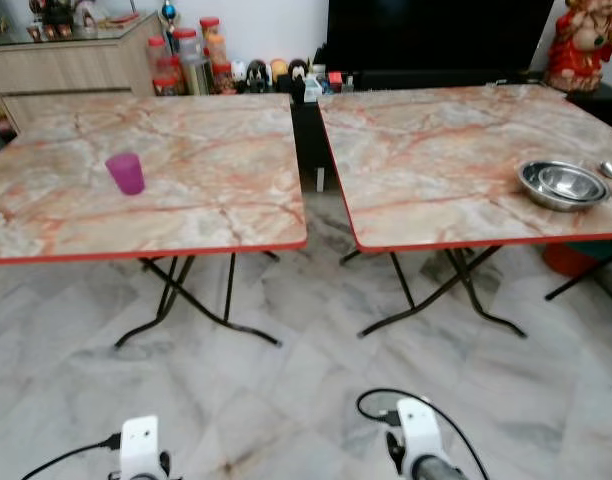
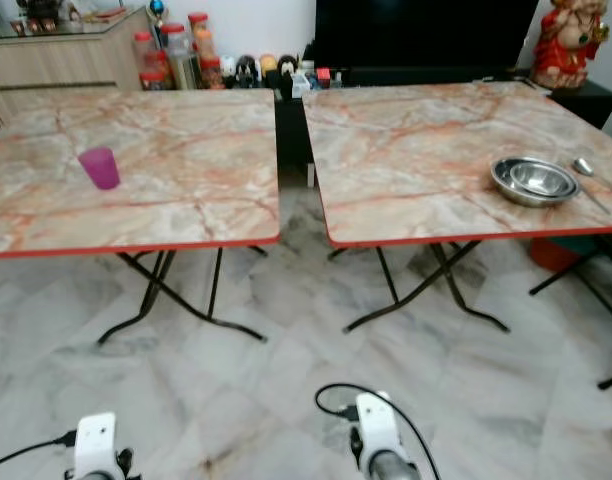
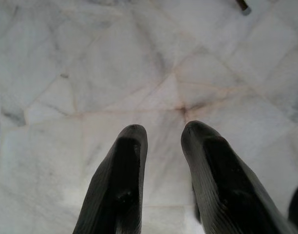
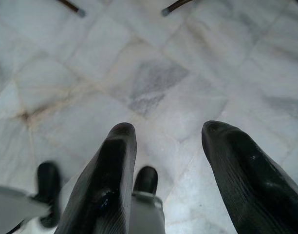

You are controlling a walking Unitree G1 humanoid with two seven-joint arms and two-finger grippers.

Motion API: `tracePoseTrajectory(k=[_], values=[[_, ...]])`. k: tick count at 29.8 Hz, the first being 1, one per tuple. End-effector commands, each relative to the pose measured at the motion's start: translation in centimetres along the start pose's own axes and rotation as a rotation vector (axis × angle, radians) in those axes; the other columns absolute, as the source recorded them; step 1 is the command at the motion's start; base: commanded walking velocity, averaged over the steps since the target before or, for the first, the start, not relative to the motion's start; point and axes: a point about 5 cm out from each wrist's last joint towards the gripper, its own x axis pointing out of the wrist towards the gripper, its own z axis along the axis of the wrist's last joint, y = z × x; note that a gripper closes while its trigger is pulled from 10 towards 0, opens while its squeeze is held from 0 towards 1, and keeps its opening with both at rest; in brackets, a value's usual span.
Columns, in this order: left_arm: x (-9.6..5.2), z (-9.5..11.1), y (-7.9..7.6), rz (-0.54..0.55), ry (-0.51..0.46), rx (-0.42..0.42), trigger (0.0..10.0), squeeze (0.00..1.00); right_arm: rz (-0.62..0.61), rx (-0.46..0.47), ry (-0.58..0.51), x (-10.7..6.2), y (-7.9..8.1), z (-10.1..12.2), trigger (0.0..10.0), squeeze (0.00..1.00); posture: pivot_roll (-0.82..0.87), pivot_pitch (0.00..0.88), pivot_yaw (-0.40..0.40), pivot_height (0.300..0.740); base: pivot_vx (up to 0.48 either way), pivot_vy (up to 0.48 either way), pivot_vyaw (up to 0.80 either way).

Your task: Setting the table

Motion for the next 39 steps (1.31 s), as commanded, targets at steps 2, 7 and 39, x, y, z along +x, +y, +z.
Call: tracePoseTrajectory(k=[2, 7, 39], values=[[-0.05, -0.21, 0.69, 0.015, 0.010, 0.012, 10.0, 0.00, 0.023, 0.014, -0.027, 0.15, 0.76, 0.98, 10.0, 0.00, 0.05, 0.000, 0.013, 0.719, 0.000, 0.360, 0.00], [0.00, 0.01, 0.79, 0.016, 0.005, 0.015, 10.0, 0.00, 0.034, 0.015, -0.039, 0.19, 1.00, 1.34, 10.0, 0.00, 0.05, 0.000, 0.010, 0.719, 0.000, 0.362, 0.00], [0.02, 0.06, 0.79, -0.013, 0.005, 0.049, 10.0, 0.00, 0.058, 0.041, -0.033, 0.10, 1.63, 0.95, 10.0, 0.00, 0.07, 0.000, 0.025, 0.719, 0.000, 0.251, 0.00]])
